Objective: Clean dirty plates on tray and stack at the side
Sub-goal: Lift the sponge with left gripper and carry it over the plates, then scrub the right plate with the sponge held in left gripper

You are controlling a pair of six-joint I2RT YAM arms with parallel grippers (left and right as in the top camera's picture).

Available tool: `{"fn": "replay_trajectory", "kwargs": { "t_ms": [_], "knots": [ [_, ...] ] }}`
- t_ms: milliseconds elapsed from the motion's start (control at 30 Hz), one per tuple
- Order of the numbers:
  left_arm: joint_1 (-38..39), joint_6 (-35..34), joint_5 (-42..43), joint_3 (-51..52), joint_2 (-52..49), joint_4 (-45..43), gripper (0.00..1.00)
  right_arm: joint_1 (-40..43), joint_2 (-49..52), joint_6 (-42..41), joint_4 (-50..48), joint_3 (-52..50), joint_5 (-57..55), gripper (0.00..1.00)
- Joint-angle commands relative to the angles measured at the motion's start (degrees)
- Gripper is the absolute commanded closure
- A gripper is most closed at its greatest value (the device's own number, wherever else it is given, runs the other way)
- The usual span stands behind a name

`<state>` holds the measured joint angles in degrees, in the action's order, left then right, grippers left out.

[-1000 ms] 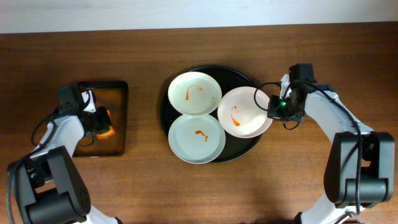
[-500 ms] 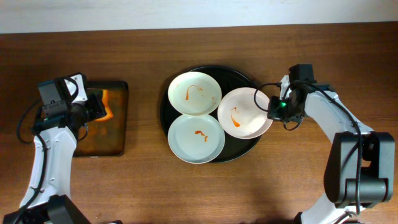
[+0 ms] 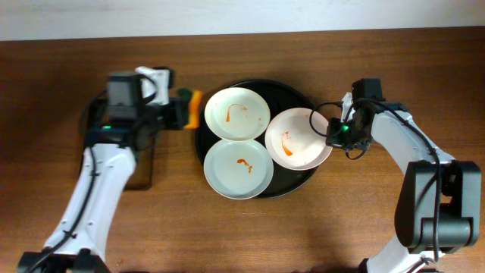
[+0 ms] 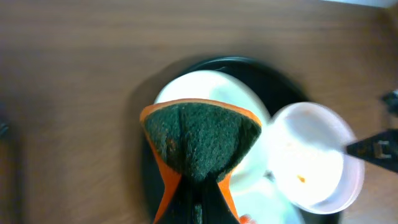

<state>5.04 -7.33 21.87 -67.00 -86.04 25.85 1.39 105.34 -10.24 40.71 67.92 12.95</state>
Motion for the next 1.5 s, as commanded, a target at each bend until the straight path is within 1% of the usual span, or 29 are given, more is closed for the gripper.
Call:
{"fn": "replay_trajectory", "kwargs": {
  "t_ms": [0,133,267,367,400,567,600,633,700,767,867,1100,1167,1267,1367,1467],
  "knots": [
    [9.3,-5.6,-5.8,-1.9,1.0,-3.4,1.0,-0.2,0.6,0.4,0.3,-0.4,-0.1,0.96],
    [16.0,-11.6,-5.8,-1.9,-2.5,-9.5,0.99,-0.2,0.6,0.4,0.5,-0.4,-0.1,0.96],
    [21.8,-17.7,-5.1,-1.9,-8.1,-15.3,1.0,-0.2,0.6,0.4,0.5,-0.4,0.0,0.96],
    [25.7,-20.8,-4.7,-1.9,-12.9,-19.5,1.0,-0.2,0.6,0.4,0.5,-0.4,0.0,0.96],
    [27.1,-23.6,-4.7,-1.9,-14.8,-21.0,1.0,-0.2,0.6,0.4,0.5,-0.4,0.0,0.96],
    [30.9,-33.7,-4.7,-1.9,-20.3,-25.9,1.0,-0.2,0.6,0.4,0.5,-0.4,0.0,0.96],
    [31.3,-35.1,-4.7,-1.9,-21.0,-26.3,1.0,-0.2,0.6,0.4,0.5,-0.4,0.0,0.96],
    [31.9,-38.4,-4.7,-1.9,-22.2,-26.8,0.99,-0.2,0.6,0.4,0.5,-0.4,0.0,0.96],
    [32.4,-42.8,-4.6,-1.9,-23.5,-26.7,0.99,-0.2,0.6,0.4,0.5,-0.4,0.0,0.96],
    [33.0,-45.4,-3.9,-1.9,-24.8,-27.7,0.99,-0.2,0.6,0.4,0.5,-0.4,0.0,0.96],
    [33.9,-46.9,-0.1,-1.9,-27.3,-31.7,1.0,-0.2,0.6,0.4,0.5,-0.4,0.0,0.96],
    [35.2,-47.3,-0.3,-1.9,-31.9,-32.7,1.0,-0.2,0.6,0.4,0.9,-0.4,0.0,0.96],
    [35.2,-46.5,-2.3,-1.9,-32.7,-32.8,0.99,-0.2,0.6,0.4,0.9,-0.4,0.0,0.96],
    [35.2,-41.7,-8.2,-1.9,-33.2,-32.7,0.99,-0.2,0.6,0.4,1.1,-0.4,0.0,0.96],
    [35.0,-38.9,-13.4,-1.9,-33.2,-32.7,0.99,-0.2,0.6,0.4,1.6,-0.4,-0.1,0.96],
    [34.2,-36.0,-16.3,-1.9,-33.2,-32.7,0.99,-0.2,0.6,0.4,1.8,-0.4,-0.1,0.96]
  ]
}}
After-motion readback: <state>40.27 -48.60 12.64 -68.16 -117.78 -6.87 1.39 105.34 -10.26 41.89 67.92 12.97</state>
